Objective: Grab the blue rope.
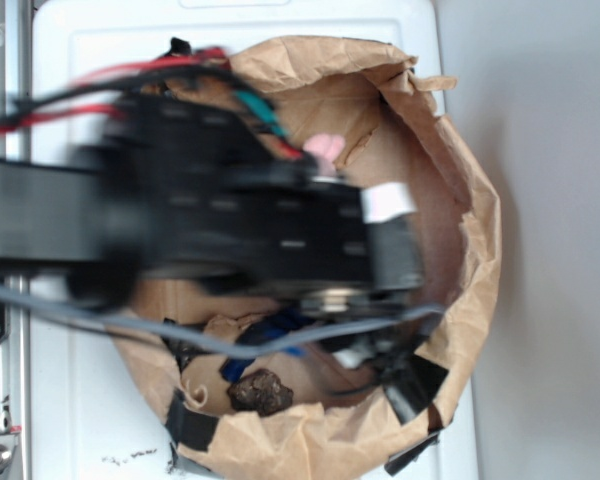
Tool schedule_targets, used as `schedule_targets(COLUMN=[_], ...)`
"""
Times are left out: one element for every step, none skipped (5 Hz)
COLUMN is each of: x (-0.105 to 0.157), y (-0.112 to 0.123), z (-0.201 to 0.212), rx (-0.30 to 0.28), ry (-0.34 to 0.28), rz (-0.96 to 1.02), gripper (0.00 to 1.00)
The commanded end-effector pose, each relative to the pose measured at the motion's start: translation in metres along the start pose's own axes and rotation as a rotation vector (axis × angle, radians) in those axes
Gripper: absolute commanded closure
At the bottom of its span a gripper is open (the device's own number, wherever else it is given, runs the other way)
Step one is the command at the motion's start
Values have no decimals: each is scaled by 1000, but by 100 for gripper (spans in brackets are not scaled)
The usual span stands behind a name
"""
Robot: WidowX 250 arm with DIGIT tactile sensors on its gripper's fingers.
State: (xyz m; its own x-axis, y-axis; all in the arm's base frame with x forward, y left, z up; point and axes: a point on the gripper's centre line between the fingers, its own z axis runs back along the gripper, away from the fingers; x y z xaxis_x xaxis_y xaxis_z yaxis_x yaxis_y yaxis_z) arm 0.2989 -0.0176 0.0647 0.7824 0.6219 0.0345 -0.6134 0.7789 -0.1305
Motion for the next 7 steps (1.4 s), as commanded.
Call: schedule_targets(x=[-22, -34, -51, -72, -88, -102, -102], y=[5, 4, 4, 7, 11, 17, 17], z=[1, -6, -15, -16, -14, -11, -11], rx=[-2, -9, 0, 2, -4, -16, -16], ry=[-53, -45, -25, -7, -10, -14, -14], rz=[-43, -50, -56, -68, -79, -84, -84], gripper=[0, 0, 0, 0, 0, 0, 0])
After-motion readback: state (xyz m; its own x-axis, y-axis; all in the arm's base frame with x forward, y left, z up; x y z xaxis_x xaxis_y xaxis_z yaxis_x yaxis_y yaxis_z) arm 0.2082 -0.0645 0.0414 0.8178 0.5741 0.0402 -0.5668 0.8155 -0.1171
